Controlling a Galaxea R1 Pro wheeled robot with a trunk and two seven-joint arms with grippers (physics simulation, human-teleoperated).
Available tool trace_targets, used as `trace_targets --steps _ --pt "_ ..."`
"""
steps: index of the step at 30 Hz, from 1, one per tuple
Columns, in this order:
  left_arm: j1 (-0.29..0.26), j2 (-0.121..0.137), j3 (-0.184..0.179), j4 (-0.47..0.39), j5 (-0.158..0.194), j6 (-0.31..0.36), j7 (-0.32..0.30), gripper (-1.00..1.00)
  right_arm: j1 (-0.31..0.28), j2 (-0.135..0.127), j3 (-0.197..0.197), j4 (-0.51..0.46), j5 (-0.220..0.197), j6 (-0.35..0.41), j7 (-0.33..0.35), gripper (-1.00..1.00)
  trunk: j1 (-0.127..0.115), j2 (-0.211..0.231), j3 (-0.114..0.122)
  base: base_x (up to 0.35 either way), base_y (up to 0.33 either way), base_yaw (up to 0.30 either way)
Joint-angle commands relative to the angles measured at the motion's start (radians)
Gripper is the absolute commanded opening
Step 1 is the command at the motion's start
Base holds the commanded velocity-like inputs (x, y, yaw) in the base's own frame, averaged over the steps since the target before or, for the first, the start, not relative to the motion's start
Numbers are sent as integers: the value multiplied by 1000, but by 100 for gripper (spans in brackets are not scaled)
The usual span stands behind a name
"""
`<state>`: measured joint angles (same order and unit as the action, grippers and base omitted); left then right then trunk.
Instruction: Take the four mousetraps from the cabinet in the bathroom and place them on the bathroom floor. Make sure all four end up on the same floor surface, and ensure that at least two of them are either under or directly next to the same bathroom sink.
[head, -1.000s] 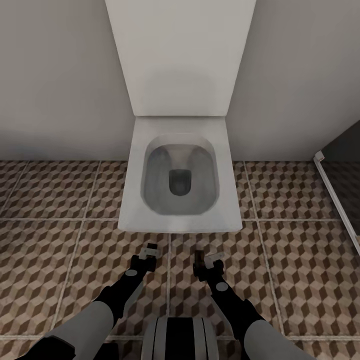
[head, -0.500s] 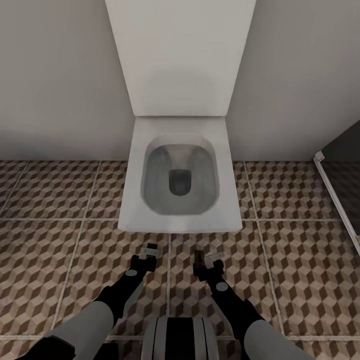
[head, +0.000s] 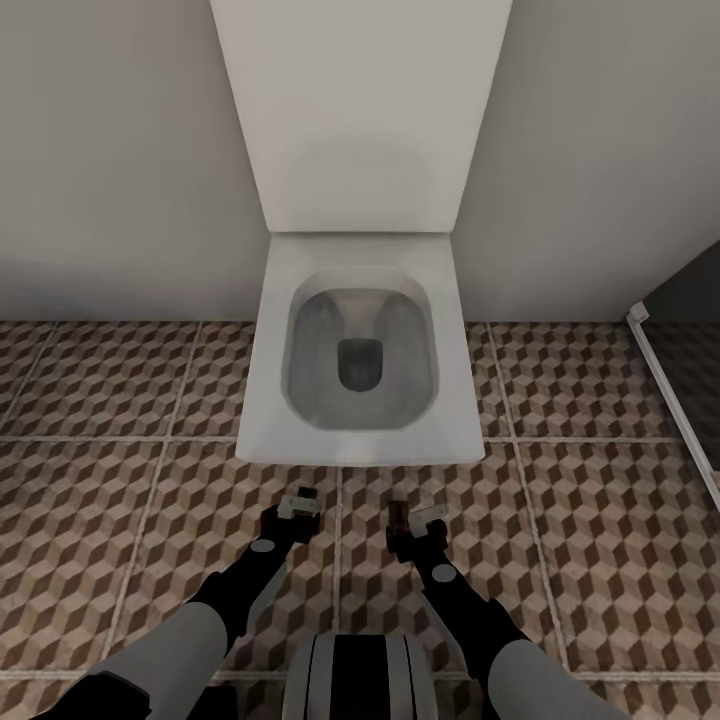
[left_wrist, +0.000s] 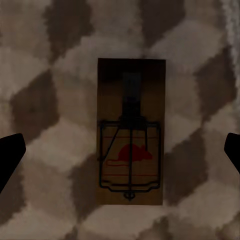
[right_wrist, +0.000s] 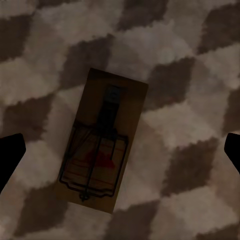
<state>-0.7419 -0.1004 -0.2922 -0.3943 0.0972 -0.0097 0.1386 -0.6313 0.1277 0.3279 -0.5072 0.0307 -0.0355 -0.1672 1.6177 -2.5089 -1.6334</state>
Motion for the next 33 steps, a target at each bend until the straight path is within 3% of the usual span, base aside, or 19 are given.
trace_targets --steps 1,33 --pt "-1 1 -8 0 10 -1 7 100 -1 0 5 1 3 -1 -8 100 0 0 0 0 0 0" --pt "-1 1 -8 0 10 -1 7 100 -1 0 5 1 3 -1 -8 100 0 0 0 0 0 0"
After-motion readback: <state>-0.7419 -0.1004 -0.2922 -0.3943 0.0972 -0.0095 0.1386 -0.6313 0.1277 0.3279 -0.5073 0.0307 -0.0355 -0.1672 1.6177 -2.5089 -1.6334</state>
